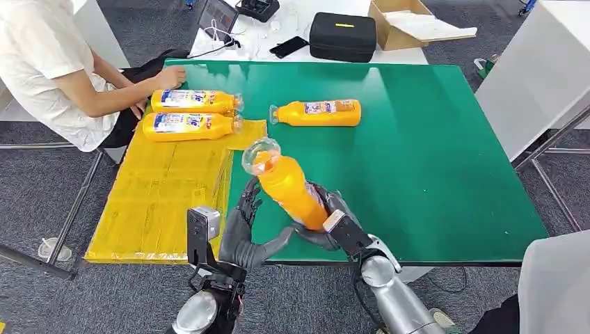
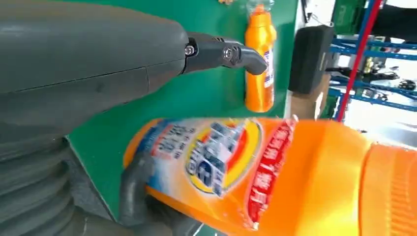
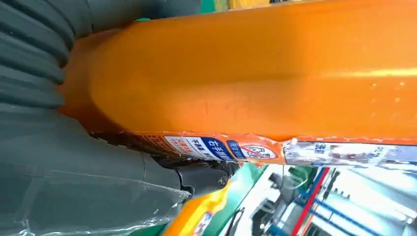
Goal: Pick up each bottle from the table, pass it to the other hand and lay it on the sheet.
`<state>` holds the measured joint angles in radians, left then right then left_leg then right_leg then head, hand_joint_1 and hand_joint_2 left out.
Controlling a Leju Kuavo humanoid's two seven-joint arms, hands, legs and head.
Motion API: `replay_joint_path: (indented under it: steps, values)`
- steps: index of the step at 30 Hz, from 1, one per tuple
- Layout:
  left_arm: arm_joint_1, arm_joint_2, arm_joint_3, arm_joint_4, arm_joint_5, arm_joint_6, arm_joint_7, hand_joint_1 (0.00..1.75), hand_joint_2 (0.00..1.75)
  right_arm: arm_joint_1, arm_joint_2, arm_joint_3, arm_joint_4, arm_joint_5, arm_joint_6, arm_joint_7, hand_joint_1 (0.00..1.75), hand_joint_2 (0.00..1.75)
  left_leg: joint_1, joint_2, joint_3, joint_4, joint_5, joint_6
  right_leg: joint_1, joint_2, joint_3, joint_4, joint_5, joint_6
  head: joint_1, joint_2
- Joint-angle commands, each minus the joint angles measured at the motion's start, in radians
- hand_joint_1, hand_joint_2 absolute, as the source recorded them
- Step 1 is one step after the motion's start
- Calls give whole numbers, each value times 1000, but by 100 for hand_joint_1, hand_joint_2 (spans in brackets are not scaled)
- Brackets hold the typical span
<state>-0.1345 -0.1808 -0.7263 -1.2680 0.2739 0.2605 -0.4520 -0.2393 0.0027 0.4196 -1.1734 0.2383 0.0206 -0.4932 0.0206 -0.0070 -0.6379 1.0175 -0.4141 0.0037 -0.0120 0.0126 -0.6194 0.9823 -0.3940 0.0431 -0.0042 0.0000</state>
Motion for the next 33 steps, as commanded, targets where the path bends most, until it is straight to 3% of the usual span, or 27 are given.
replay_joint_path:
  steps: [1, 5, 13, 16, 17, 18, 24, 30, 33]
  values:
    - [-40, 6, 23, -32, 82, -78, 19, 0, 175, -79, -12, 137, 105, 59, 3, -2, 175, 175, -1, 3, 4, 0, -2, 1, 0, 1, 3, 0, -1, -2, 0, 0]
    - [-40, -6, 41, -32, 197, -145, 41, 0, 175, -91, -10, 166, 114, 79, 1, 4, 175, 175, -1, 1, 2, 0, -1, 1, 0, 0, 2, 0, 0, -1, 0, 0]
    - [-79, -25, 19, -17, 192, -113, -16, 0, 175, -108, -39, 194, 162, 94, 8, 32, 175, 175, -1, -1, 3, 0, 0, 1, 0, -2, 2, 0, -1, -1, 0, 0]
    - [-84, -24, 15, -23, 198, -115, -17, 0, 175, -110, -36, 198, 178, 94, 10, 32, 166, 175, 0, 0, 2, 0, 0, 1, 0, -1, 1, 0, 0, -1, 0, 0]
    - [-84, -25, 15, -23, 198, -114, -17, 28, 175, -110, -35, 198, 180, 94, 10, 33, 159, 175, -1, 0, 2, 0, -1, 1, 0, -1, 2, 0, -1, -1, 0, 0]
    - [-90, -29, 14, -6, 205, -106, -6, 175, 175, -113, -29, 198, 190, 93, 11, 32, 159, 175, 0, 0, 2, 0, 0, 1, 0, -1, 2, 0, 0, -1, 0, 0]
    - [-125, -43, -12, 101, 74, 45, -62, 175, 175, -86, -38, 171, 162, 63, 10, 41, 155, 175, 0, -2, 2, -1, 0, 1, 0, -2, 2, -1, -1, -1, 0, 0]
    - [-135, -41, -40, 136, 49, 36, -54, 175, 175, -76, -34, 140, 159, 29, 16, 46, 155, 175, -1, -2, 7, -1, -1, 2, 0, -4, 6, -1, -2, -2, 0, 0]
    - [-135, -41, -40, 136, 49, 36, -54, 175, 175, -76, -34, 140, 159, 29, 16, 46, 155, 175, 0, -1, 1, -1, 0, 1, 0, -1, 1, -1, 0, -1, 0, 0]
